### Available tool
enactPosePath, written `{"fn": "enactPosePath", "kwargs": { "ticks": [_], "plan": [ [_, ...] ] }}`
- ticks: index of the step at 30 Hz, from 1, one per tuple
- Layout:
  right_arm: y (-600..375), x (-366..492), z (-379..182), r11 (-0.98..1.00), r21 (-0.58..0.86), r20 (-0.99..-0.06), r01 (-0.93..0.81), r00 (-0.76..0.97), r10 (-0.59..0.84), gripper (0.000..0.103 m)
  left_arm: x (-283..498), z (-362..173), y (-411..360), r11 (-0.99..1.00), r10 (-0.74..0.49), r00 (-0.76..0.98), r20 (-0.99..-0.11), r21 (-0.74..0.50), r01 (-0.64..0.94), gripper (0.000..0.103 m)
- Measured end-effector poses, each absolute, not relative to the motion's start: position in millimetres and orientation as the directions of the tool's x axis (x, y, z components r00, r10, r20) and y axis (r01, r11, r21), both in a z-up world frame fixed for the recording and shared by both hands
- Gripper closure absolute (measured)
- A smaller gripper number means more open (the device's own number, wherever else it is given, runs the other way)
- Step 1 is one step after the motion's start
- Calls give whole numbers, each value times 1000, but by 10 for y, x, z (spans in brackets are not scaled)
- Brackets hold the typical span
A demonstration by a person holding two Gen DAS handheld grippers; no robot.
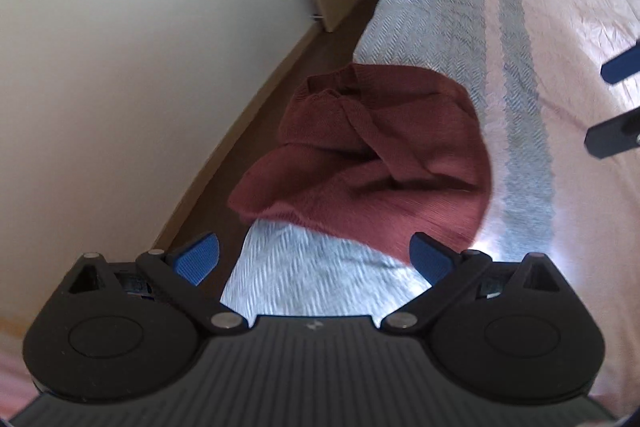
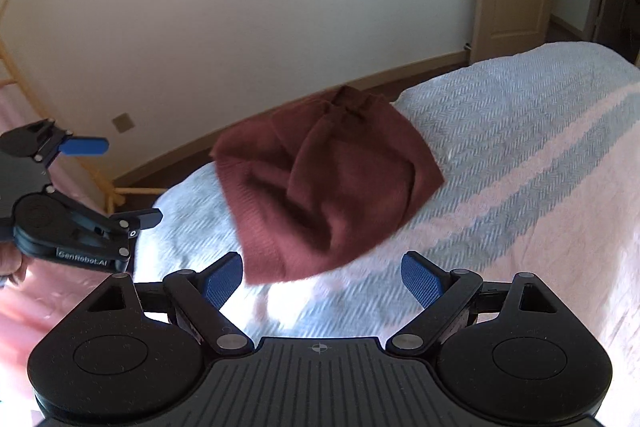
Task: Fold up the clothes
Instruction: 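Reach both grippers down and grasp the maroon cardigan's edges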
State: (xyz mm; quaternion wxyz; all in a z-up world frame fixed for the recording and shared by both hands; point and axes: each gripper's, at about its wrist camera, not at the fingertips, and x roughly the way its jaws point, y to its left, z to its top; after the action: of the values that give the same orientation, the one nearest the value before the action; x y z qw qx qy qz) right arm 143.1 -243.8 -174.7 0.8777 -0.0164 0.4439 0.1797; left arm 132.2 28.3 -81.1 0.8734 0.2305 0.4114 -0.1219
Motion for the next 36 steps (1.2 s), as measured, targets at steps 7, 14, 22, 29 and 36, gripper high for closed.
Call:
{"fn": "enactPosePath", "kwargs": {
  "ticks": [7, 14, 22, 29, 36],
  "plan": [
    [-2203, 1933, -2068, 961, 78, -848, -265, 489, 203, 14, 1974, -1185, 476, 846, -84, 550, -831, 232, 480, 3],
    [-2123, 2231, -2243, 964, 111, -882, -242, 422, 208, 14, 2183, -1372, 596, 832, -111, 508, -854, 200, 518, 3],
    [-2079, 2462, -2557, 962, 162, -897, -218, 373, 236, 14, 2184, -1561, 565, 626, -233, 506, -831, 270, 732, 6],
    [-2383, 2594, -3082, 967, 255, -897, -15, 370, 243, 14, 2194, -2016, 504, 354, -267, 503, -822, 401, 845, 26],
    [-2518, 2714, -3446, 920, 380, -851, 96, 428, 306, 59, 2258, -2242, 368, 236, -297, 467, -833, 410, 881, 53]
  ]
}}
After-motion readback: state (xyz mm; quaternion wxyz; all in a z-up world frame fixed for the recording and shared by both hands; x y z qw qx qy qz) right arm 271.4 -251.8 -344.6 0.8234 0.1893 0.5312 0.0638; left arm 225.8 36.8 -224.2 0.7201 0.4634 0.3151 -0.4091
